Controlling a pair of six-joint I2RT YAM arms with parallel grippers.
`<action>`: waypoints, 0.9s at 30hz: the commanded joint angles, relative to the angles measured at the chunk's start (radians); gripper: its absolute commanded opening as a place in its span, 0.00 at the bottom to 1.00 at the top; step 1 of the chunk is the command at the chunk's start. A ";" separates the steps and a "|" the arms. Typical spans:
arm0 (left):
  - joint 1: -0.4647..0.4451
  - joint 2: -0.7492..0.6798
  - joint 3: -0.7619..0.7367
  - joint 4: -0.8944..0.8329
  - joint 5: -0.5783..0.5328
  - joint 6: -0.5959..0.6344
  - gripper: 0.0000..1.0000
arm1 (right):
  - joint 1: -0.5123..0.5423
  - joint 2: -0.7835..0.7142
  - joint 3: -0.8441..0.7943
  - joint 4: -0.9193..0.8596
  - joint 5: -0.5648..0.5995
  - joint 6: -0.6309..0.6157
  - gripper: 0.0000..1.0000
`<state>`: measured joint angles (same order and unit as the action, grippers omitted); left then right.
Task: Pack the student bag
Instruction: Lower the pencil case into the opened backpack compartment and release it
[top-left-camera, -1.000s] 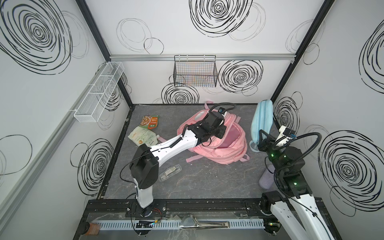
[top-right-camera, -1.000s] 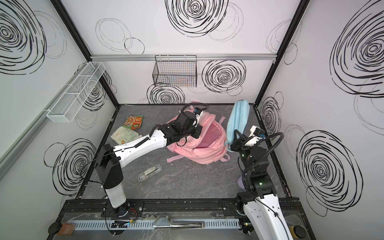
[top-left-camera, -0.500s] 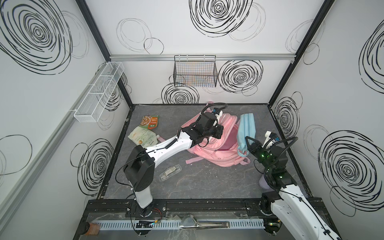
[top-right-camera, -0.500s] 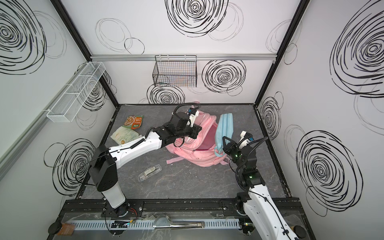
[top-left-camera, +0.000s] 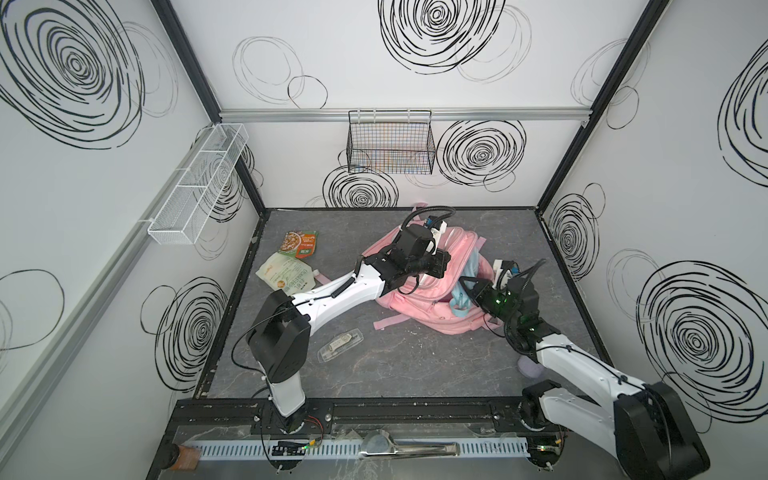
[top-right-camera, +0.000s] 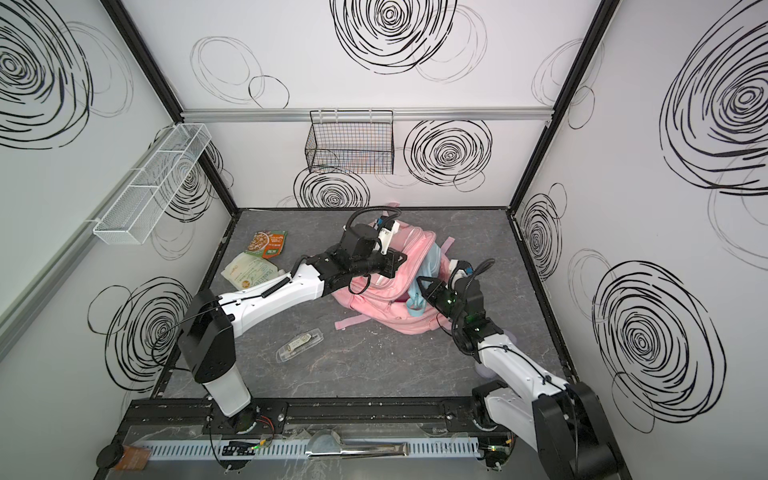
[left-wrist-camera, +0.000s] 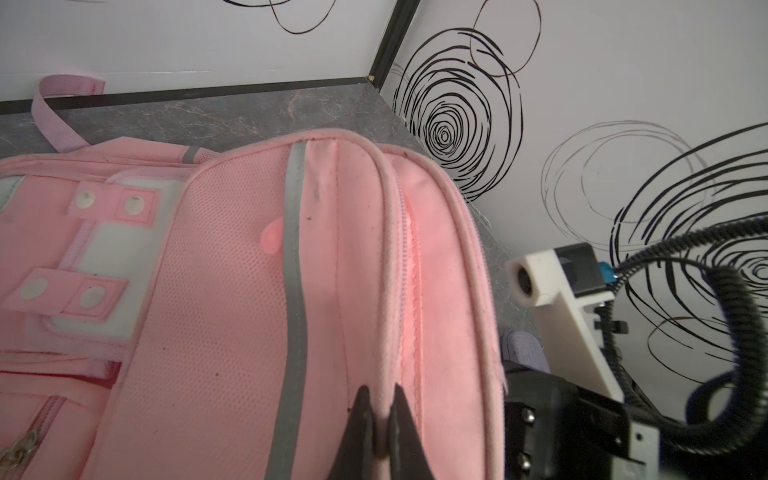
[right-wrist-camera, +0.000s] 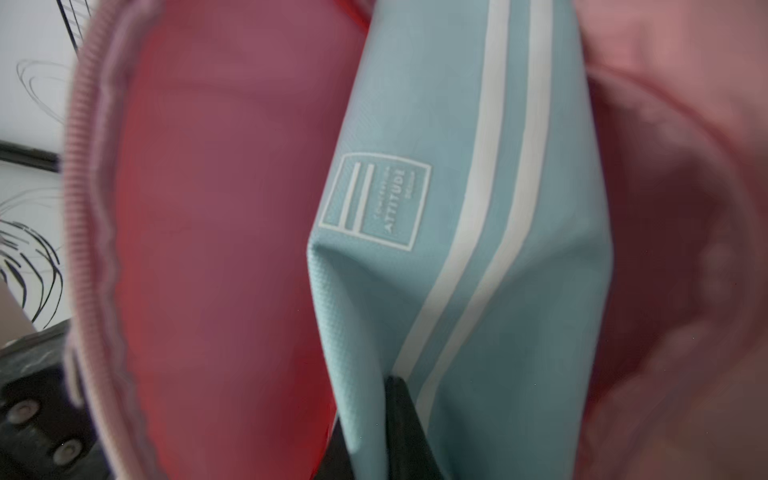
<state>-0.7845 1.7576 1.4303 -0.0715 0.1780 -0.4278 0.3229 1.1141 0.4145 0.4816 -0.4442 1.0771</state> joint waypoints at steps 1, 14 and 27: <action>-0.016 -0.050 0.067 0.238 0.111 -0.007 0.00 | 0.014 0.107 0.087 0.114 -0.117 -0.036 0.00; -0.004 -0.030 0.095 0.241 0.195 -0.054 0.00 | 0.002 0.521 0.117 0.640 -0.213 0.130 0.04; -0.003 -0.009 0.108 0.254 0.258 -0.095 0.00 | 0.038 0.793 0.244 0.905 -0.243 0.288 0.11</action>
<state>-0.7673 1.7828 1.4555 -0.0437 0.3161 -0.5098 0.3424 1.8778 0.5991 1.2530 -0.6739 1.3109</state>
